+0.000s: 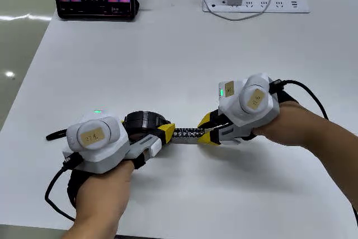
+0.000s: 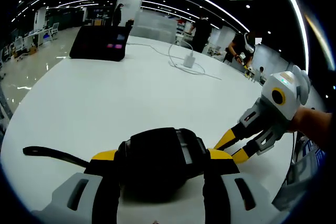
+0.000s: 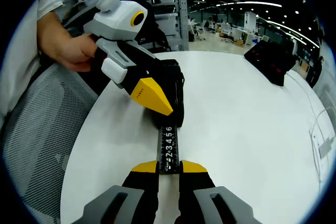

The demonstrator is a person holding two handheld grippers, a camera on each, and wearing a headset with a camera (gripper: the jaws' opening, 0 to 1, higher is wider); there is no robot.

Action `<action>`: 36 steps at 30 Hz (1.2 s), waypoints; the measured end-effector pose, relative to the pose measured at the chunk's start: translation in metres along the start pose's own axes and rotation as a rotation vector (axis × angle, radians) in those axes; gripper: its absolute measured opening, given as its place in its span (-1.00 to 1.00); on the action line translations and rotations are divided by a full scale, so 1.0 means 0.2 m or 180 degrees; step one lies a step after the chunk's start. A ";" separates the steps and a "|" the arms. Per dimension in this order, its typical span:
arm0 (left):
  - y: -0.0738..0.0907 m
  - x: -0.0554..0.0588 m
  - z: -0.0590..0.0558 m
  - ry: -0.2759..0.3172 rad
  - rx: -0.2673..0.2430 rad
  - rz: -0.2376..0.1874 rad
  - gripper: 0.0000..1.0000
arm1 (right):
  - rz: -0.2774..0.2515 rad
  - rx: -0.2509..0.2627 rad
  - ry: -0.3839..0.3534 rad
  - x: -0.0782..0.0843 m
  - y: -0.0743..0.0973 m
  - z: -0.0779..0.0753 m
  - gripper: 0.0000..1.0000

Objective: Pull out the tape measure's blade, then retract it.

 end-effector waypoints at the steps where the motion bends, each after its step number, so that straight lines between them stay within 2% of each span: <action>1: 0.00 0.00 0.00 -0.0006 0.0000 0.0005 0.20 | -0.0001 -0.0003 0.0001 0.00 -0.01 0.00 -0.79; 36: -0.01 0.00 0.00 -0.0022 0.0013 0.0030 0.20 | -0.0260 -0.0046 -0.0048 -0.13 -0.19 -0.01 -0.79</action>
Point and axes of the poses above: the centre of the closed fingertips' face, and the gripper's own axes: y roughly backward along the fingers, z roughly to its left, x roughly out of its underside, the point moved 1 cm from there along y, roughly backward along the fingers, and after that the axes turned 8 degrees about -z, right-handed, at the moved point
